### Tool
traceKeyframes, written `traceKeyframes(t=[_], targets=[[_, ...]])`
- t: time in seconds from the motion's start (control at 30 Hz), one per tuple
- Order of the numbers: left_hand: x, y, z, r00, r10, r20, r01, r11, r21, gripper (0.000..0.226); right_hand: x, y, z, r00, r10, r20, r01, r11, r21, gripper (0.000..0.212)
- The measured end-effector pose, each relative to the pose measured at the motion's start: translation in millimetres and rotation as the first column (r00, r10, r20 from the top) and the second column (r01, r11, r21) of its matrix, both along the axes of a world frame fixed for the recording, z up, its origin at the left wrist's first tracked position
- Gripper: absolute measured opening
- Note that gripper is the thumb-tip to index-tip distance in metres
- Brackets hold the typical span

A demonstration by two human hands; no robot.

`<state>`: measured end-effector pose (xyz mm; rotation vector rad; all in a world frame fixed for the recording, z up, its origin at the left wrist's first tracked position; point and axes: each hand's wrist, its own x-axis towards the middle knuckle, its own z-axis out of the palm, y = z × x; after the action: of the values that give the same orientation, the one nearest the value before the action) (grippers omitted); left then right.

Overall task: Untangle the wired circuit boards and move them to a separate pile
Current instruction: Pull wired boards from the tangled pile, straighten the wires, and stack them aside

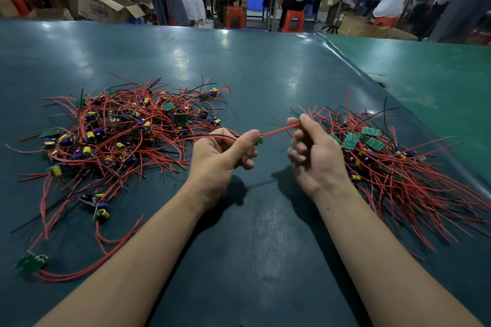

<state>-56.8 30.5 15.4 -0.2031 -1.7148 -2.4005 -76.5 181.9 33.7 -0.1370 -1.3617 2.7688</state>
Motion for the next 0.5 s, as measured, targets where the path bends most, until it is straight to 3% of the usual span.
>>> traceKeyframes(t=[0.13, 0.33, 0.5], targets=[[2.7, 1.0, 0.8, 0.999, -0.032, -0.007, 0.032, 0.999, -0.028, 0.024, 0.8, 2.1, 2.1, 0.984, 0.155, 0.088, -0.126, 0.953, -0.276, 0.042], [4.1, -1.8, 0.6, 1.000, -0.020, -0.011, 0.020, 0.999, -0.026, 0.028, -1.6, 5.0, 1.8, 0.997, 0.016, 0.076, 0.000, 0.978, -0.209, 0.024], [3.7, -0.3, -0.6, 0.999, -0.030, -0.028, 0.028, 0.998, -0.057, 0.031, -4.3, 11.6, 2.9, 0.991, 0.073, 0.115, -0.026, 0.929, -0.369, 0.045]])
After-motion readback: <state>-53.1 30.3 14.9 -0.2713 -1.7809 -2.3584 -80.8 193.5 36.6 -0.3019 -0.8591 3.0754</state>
